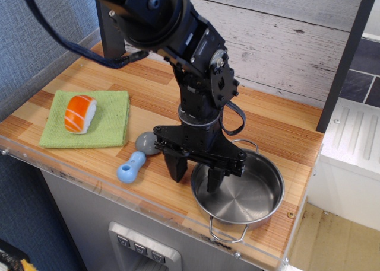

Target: Move the pot to the front right beside the scoop

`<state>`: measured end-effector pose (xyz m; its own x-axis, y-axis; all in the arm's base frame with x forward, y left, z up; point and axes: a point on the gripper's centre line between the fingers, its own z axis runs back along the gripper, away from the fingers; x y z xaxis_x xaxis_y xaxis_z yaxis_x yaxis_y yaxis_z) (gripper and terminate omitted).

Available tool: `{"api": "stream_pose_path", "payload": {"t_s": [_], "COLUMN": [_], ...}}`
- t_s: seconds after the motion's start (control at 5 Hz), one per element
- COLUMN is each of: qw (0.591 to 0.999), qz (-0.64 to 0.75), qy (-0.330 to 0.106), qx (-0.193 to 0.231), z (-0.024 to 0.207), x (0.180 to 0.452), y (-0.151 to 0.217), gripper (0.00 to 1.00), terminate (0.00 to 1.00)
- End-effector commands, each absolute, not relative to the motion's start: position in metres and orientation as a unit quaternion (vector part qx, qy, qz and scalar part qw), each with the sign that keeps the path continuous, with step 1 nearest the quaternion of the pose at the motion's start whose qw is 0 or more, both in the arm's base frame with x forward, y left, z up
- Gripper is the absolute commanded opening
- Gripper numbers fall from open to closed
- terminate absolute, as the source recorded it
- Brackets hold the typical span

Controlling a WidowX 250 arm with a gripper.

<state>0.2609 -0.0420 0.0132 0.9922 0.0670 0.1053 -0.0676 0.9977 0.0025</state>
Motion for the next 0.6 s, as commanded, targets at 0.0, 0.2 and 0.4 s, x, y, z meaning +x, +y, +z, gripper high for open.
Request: {"api": "stream_pose_path", "payload": {"t_s": [0.0, 0.2, 0.4], "qw": [0.998, 0.998, 0.997], "qz": [0.02, 0.011, 0.007], "qy": [-0.059, -0.067, -0.071], "qx": [0.002, -0.006, -0.015], "z": [0.036, 0.06, 0.088], "x": [0.264, 0.265, 0.266], "y": [-0.038, -0.038, -0.039], "gripper": [1.0, 1.0, 1.0], "terminate": [0.0, 0.0, 0.0]}}
